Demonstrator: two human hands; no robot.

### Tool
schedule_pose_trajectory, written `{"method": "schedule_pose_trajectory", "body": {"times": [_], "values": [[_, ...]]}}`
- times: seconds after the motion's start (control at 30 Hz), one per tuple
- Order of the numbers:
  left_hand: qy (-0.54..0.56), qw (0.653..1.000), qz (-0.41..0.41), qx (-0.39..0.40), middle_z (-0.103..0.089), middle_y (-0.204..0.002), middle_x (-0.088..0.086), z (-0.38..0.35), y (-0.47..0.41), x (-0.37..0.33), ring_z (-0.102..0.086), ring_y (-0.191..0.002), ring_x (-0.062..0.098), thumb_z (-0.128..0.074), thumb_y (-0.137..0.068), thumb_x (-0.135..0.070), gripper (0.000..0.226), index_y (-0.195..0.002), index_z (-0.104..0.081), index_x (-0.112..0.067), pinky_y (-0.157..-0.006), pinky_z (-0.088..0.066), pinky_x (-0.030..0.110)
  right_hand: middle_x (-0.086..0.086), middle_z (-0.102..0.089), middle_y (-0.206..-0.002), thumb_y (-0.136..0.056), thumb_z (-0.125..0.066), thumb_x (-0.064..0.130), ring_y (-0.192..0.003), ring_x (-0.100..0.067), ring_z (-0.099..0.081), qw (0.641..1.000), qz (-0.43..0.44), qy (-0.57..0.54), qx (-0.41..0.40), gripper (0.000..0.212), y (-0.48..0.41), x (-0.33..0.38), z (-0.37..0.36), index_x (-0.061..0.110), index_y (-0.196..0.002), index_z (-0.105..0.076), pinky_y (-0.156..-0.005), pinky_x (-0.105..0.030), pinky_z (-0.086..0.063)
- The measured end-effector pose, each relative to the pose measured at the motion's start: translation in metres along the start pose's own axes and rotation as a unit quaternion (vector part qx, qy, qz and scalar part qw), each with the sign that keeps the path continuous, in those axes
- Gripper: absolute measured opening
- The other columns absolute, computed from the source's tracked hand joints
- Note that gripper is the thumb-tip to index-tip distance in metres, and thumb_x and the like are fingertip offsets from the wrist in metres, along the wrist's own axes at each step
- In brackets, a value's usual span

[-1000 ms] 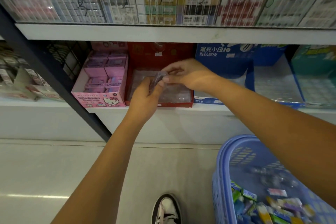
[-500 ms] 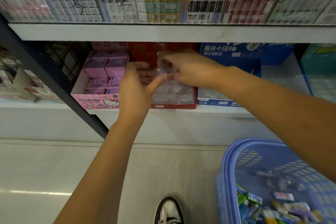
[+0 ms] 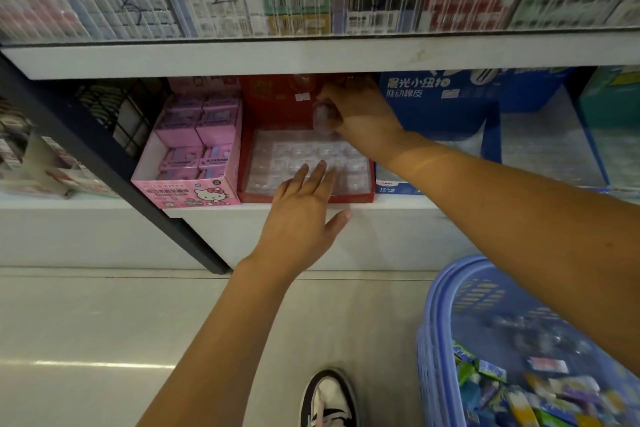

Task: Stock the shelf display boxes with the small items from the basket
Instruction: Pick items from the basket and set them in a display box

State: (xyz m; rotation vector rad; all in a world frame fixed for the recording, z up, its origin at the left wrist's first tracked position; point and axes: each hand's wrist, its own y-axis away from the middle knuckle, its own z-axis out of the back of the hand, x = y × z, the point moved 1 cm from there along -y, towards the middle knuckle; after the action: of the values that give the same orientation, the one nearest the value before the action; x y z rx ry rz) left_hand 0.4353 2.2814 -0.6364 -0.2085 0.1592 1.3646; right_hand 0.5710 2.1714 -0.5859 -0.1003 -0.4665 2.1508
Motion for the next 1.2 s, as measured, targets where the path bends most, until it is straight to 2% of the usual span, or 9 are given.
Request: {"method": "schedule_pose_trajectory", "body": {"times": [0.4,0.53,0.63,0.7,0.8,0.87,0.97,1.1,1.2], "values": [[0.010,0.999,0.012,0.041,-0.010,-0.160,0.000,0.011,-0.005,-0.006,-0.006,-0.147,0.022,-0.047,-0.096,-0.031,0.066,-0.152,-0.014,-0.021,-0.118,-0.008,0.035,-0.011,-0.042,-0.140,-0.093,-0.048,0.016,-0.136,-0.029,-0.029,0.992,-0.038,0.051,0.108,0.036,-0.005,0.010,0.008,0.009,-0.128,-0.056,-0.112,-0.033,-0.021],[0.007,0.996,0.023,0.085,-0.015,-0.159,0.003,0.028,-0.006,-0.018,-0.009,-0.147,0.021,-0.049,-0.096,-0.029,0.062,-0.150,-0.021,-0.017,-0.118,-0.008,0.032,-0.011,-0.047,-0.137,-0.097,-0.043,0.021,-0.127,-0.028,-0.040,0.992,-0.047,-0.031,0.117,0.038,0.019,0.019,0.038,0.012,-0.134,-0.048,-0.104,-0.031,-0.032],[0.063,0.996,-0.016,-0.055,-0.056,-0.128,0.014,0.049,-0.004,-0.039,-0.047,-0.123,0.030,-0.058,-0.091,-0.018,0.030,-0.119,-0.060,-0.008,-0.100,-0.038,0.035,-0.010,-0.065,-0.109,-0.096,-0.049,0.032,-0.101,-0.026,-0.058,0.993,-0.053,-0.104,0.036,0.029,0.065,0.003,0.074,0.014,-0.115,-0.060,-0.080,-0.032,-0.044],[0.092,0.990,-0.059,-0.089,-0.063,-0.095,0.013,0.061,-0.008,-0.069,-0.058,-0.090,0.030,-0.058,-0.090,-0.018,0.011,-0.088,-0.062,-0.009,-0.075,-0.045,0.036,-0.003,-0.063,-0.078,-0.093,-0.054,0.033,-0.073,-0.020,-0.056,0.986,-0.079,-0.143,-0.035,0.024,0.116,-0.022,0.096,0.011,-0.089,-0.064,-0.066,-0.031,-0.042],[0.057,0.986,-0.156,-0.016,-0.060,-0.081,0.008,0.058,-0.025,-0.130,-0.056,-0.074,0.027,-0.051,-0.093,-0.029,0.025,-0.075,-0.053,-0.012,-0.065,-0.045,0.038,0.002,-0.052,-0.064,-0.088,-0.063,0.030,-0.061,-0.014,-0.046,0.968,-0.183,-0.171,-0.019,0.026,0.207,-0.070,0.106,0.009,-0.073,-0.062,-0.060,-0.028,-0.035],[0.044,0.975,-0.216,0.039,-0.061,-0.083,0.007,0.038,-0.034,-0.174,-0.056,-0.077,0.028,-0.049,-0.092,-0.033,0.025,-0.073,-0.048,-0.017,-0.067,-0.044,0.036,-0.001,-0.062,-0.069,-0.087,-0.065,0.032,-0.068,-0.020,-0.056,0.951,-0.244,-0.148,0.115,0.024,0.262,-0.102,0.098,0.010,-0.077,-0.066,-0.067,-0.030,-0.045],[0.037,0.954,-0.261,0.146,-0.065,-0.090,0.010,-0.019,-0.033,-0.228,-0.058,-0.085,0.030,-0.048,-0.092,-0.028,0.022,-0.073,-0.050,-0.017,-0.068,-0.040,0.032,-0.004,-0.068,-0.086,-0.089,-0.061,0.028,-0.091,-0.021,-0.060,0.885,-0.327,-0.135,0.303,0.015,0.335,-0.150,0.065,0.017,-0.081,-0.067,-0.072,-0.015,-0.042],[0.075,0.917,-0.205,0.333,-0.061,-0.121,0.013,-0.115,-0.017,-0.263,-0.056,-0.110,0.031,-0.046,-0.095,-0.018,0.028,-0.115,-0.062,-0.009,-0.090,-0.045,0.037,-0.011,-0.054,-0.134,-0.093,-0.055,0.032,-0.124,-0.025,-0.049,0.813,-0.425,-0.101,0.386,0.042,0.414,-0.191,0.019,0.011,-0.128,-0.053,-0.098,-0.030,-0.037],[0.093,0.865,-0.145,0.471,-0.051,-0.134,0.015,-0.166,-0.006,-0.278,-0.052,-0.116,0.032,-0.060,-0.085,-0.034,0.048,-0.127,-0.056,-0.010,-0.093,-0.045,0.039,-0.015,-0.049,-0.138,-0.091,-0.059,0.021,-0.125,-0.032,-0.048,0.789,-0.474,-0.179,0.348,0.047,0.446,-0.196,-0.014,0.008,-0.135,-0.046,-0.103,-0.036,-0.039]]}}
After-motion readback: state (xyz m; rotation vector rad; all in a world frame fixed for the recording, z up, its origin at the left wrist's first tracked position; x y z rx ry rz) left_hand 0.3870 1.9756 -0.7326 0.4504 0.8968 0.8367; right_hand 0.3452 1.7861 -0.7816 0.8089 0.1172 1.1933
